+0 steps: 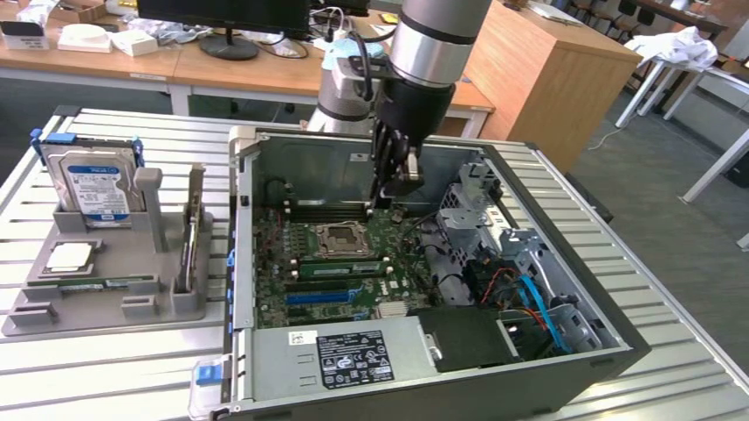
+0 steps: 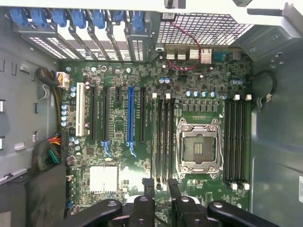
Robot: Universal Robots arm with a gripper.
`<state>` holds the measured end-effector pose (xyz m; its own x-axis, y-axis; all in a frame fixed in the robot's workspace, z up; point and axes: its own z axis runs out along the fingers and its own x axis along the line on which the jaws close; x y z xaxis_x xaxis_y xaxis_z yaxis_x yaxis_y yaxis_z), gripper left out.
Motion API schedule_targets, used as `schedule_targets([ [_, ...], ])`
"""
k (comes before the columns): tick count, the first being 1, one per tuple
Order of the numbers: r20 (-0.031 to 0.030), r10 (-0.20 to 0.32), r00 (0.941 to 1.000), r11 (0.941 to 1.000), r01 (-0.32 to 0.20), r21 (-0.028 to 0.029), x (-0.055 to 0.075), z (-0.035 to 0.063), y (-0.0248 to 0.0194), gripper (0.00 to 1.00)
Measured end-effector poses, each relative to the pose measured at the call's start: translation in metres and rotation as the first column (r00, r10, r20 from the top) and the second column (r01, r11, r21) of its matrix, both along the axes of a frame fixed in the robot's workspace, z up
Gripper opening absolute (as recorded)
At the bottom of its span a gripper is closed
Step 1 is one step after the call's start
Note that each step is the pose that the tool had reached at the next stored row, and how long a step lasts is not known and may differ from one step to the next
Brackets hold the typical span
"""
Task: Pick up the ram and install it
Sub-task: 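Pick up the ram and move it above insertion slot, then insert the ram into the slot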
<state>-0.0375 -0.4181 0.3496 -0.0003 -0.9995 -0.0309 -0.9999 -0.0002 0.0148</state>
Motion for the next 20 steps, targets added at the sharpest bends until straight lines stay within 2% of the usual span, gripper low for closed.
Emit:
schedule_targets([
  [8,-0.0009,0.0,1.0,1.0,0.0,0.0,0.0,0.0108,0.0,0.25],
  [20,-0.0008,0.0,1.0,1.0,0.0,0.0,0.0,0.0109,0.0,0.25],
])
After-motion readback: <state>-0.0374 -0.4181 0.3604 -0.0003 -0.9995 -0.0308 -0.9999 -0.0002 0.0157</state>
